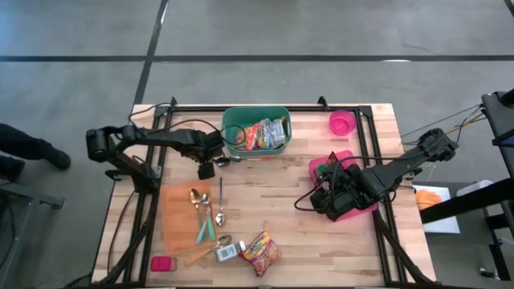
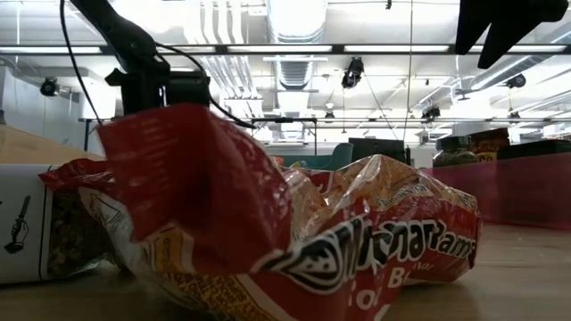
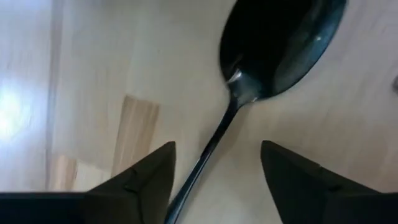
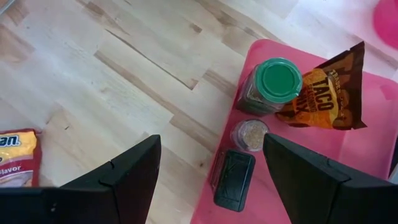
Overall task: Pick & Place Food Item
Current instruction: Put the black spoon into the orange bin
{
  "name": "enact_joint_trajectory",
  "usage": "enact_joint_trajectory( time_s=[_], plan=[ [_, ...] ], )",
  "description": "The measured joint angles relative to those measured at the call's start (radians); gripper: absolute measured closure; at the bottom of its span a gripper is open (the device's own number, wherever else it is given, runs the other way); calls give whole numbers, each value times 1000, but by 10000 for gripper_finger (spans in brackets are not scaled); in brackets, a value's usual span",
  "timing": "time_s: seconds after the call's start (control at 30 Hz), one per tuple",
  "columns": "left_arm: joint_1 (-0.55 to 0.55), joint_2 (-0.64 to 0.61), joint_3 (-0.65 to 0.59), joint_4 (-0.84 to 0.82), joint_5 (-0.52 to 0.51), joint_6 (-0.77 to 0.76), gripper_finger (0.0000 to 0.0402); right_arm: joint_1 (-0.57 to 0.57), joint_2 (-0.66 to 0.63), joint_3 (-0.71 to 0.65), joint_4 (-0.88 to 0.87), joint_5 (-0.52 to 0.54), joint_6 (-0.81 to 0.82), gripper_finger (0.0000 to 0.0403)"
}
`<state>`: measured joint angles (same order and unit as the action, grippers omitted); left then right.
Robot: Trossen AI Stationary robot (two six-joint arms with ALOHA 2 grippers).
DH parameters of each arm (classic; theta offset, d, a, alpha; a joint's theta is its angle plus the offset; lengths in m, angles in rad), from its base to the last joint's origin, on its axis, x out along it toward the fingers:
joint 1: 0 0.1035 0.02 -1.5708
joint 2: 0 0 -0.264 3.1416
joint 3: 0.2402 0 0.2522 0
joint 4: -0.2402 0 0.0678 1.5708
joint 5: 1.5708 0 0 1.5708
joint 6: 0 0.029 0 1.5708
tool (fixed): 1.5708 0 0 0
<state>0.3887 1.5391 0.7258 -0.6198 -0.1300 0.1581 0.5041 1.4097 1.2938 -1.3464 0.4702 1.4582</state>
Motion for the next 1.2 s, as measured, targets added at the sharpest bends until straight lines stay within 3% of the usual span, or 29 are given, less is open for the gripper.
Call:
enact_joint_trajectory(
  time_s=[0.57,0.83,1.2],
  plan=[
    [6,43,-5,48,94,43,279,0,0,0,18,-1,-23,122],
    [5,43,-6,44,102,-3,389,0,0,0,21,-2,-30,122],
    [5,44,19,13,101,-27,400,0,0,0,21,-2,-54,122]
  ],
)
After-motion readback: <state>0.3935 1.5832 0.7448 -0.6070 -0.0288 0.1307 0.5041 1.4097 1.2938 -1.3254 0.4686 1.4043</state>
